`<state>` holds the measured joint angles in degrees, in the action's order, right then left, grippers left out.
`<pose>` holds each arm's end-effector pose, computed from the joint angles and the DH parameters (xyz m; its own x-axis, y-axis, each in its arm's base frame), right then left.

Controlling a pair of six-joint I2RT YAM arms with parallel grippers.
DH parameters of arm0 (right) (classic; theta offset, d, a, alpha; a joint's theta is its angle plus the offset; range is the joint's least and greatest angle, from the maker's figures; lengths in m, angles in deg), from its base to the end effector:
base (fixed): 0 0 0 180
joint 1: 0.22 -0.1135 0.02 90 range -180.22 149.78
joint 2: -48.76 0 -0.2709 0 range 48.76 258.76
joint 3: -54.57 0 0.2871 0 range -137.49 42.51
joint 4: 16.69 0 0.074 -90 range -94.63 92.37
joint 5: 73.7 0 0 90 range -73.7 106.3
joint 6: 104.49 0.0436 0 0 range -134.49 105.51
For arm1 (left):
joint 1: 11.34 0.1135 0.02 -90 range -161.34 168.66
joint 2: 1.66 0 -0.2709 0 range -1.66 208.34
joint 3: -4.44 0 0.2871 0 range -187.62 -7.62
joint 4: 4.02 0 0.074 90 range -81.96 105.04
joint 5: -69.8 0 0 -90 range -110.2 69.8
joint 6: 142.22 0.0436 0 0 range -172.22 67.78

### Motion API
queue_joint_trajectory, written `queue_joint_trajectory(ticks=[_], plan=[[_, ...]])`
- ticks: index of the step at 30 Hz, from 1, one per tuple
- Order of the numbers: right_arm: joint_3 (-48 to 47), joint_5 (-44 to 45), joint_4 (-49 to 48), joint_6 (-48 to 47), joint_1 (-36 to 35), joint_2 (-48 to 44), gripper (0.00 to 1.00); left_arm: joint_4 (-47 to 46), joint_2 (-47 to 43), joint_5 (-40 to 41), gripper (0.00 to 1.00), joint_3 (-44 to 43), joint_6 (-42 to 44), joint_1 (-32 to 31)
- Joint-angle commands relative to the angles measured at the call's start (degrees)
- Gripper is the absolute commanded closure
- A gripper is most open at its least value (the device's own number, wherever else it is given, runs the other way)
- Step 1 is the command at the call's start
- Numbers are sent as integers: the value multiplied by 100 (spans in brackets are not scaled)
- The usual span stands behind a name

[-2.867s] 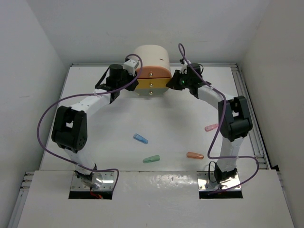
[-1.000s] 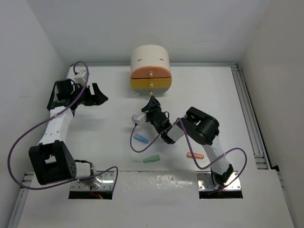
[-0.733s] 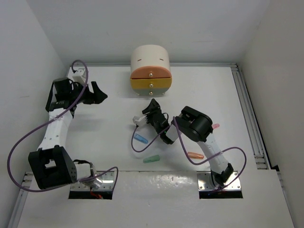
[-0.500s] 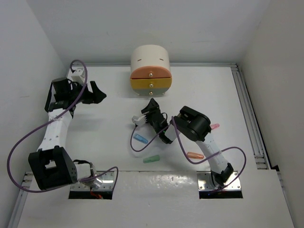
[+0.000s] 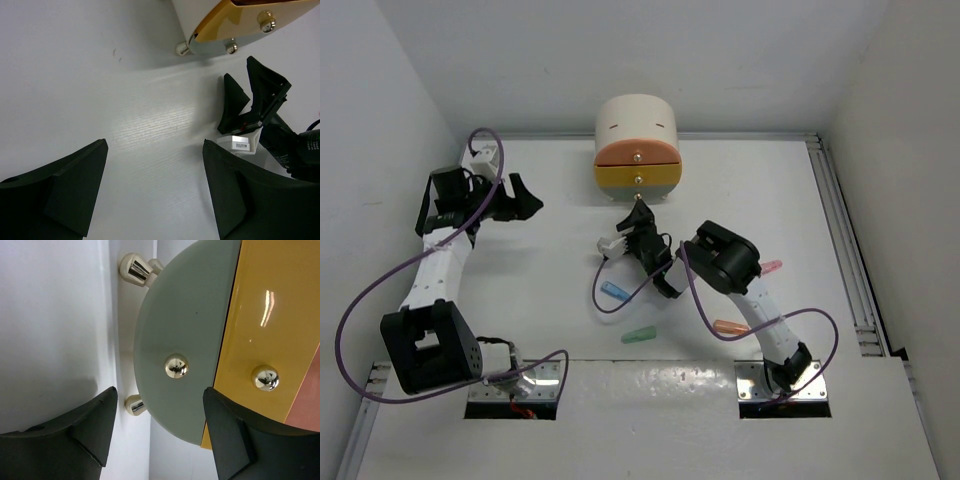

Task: Sort the stationery into containers
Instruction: Open the drawer in the storage box.

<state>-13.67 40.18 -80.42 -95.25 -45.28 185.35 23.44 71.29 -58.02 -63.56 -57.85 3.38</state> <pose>0.3206 0.2963 0.0236 0.3484 -0.9286 -0.1279 -0.1143 0.0933 -0.9891 0.3145 0.0550 0.2896 -0.5453 -0.2234 -0.8079 0.2477 0.8779 -0.4099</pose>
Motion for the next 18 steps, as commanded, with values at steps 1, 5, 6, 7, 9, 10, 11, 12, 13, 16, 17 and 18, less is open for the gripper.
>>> queue_joint_trajectory(ticks=[1,5,6,7,9,10,11,12,13,16,17,18], plan=[[-200,-146,-1395,95,67,122,32,-221,35,-85,17,75,62,66],[-410,-305,-1351,103,146,236,34,-248,70,-76,18,84,62,75],[-454,-322,-1351,103,164,253,35,-265,70,-67,18,84,53,75],[-481,-349,-1342,86,164,288,35,-274,79,-67,18,92,62,75],[-578,-384,-1316,86,173,341,37,-265,88,-67,18,92,88,92],[-639,-393,-1298,68,182,394,38,-257,97,-59,18,101,97,92],[-674,-419,-1298,60,190,429,38,-257,106,-58,18,92,97,92],[-692,-428,-1298,51,190,455,39,-248,114,-76,18,92,106,84],[-718,-445,-1298,42,208,508,39,-248,123,-76,18,92,114,118],[-824,-472,-1298,33,252,605,41,-230,132,-85,18,92,141,119],[-824,-481,-1298,33,261,614,41,-230,141,-85,18,92,141,127],[-841,-507,-1289,33,269,631,41,-230,158,-102,18,92,158,136]])
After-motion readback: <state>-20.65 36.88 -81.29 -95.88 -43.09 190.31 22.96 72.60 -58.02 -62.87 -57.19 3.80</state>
